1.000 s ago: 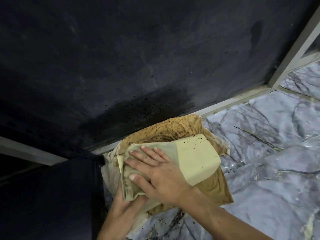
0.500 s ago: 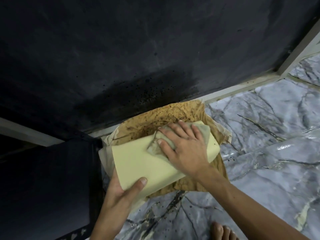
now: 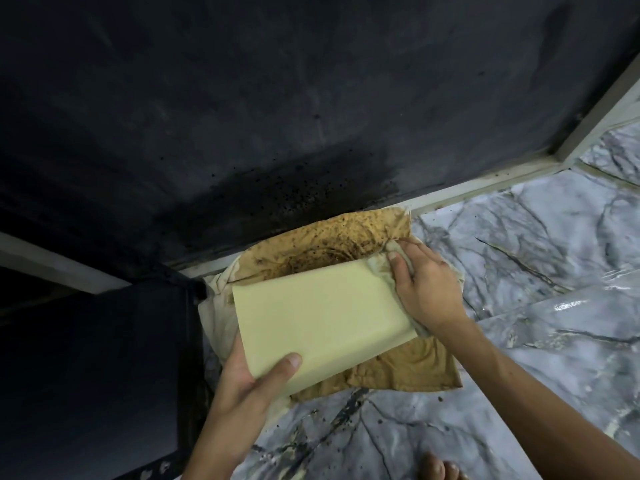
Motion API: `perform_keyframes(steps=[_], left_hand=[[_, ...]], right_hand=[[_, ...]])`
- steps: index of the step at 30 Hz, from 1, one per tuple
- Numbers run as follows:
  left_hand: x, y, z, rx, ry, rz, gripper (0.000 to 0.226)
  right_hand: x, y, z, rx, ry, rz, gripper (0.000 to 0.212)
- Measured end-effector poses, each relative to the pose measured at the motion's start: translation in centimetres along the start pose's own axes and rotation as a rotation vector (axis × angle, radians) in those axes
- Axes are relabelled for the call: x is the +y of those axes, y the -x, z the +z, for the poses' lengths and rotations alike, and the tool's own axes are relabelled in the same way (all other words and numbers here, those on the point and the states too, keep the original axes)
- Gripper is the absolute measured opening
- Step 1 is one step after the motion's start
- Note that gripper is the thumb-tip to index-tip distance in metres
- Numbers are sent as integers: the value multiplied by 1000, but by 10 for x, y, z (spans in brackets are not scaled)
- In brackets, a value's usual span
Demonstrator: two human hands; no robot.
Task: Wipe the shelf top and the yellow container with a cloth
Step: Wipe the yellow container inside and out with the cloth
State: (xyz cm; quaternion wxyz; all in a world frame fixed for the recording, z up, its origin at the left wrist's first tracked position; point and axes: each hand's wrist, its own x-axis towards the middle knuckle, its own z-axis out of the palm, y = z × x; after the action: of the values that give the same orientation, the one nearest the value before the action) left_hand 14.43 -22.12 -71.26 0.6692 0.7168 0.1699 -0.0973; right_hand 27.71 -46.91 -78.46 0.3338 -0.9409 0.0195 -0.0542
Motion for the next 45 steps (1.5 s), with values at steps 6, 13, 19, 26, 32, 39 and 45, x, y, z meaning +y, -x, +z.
perform_keyframes(steps=[6, 13, 19, 26, 32, 39, 45], left_hand=[[3, -6, 0, -12, 16, -52, 70], [5, -8, 0, -14, -3, -97, 72], [7, -11, 4, 24, 17, -87, 67], [7, -7, 5, 31, 51, -94, 62], [15, -3, 8, -4, 17, -90, 66], [13, -4, 5, 6, 14, -94, 71], [15, -4, 1, -37, 2, -146, 74]], right_hand=[[7, -6, -6, 29, -125, 191, 38], [18, -7, -10, 67, -177, 296, 43], [20, -7, -29, 131, -158, 405, 33], [-43, 52, -35, 99, -194, 6, 41], [-93, 36, -1, -156, -205, -226, 47], [-61, 26, 7, -70, 103, -293, 46], [-17, 11, 1, 13, 111, -81, 39]])
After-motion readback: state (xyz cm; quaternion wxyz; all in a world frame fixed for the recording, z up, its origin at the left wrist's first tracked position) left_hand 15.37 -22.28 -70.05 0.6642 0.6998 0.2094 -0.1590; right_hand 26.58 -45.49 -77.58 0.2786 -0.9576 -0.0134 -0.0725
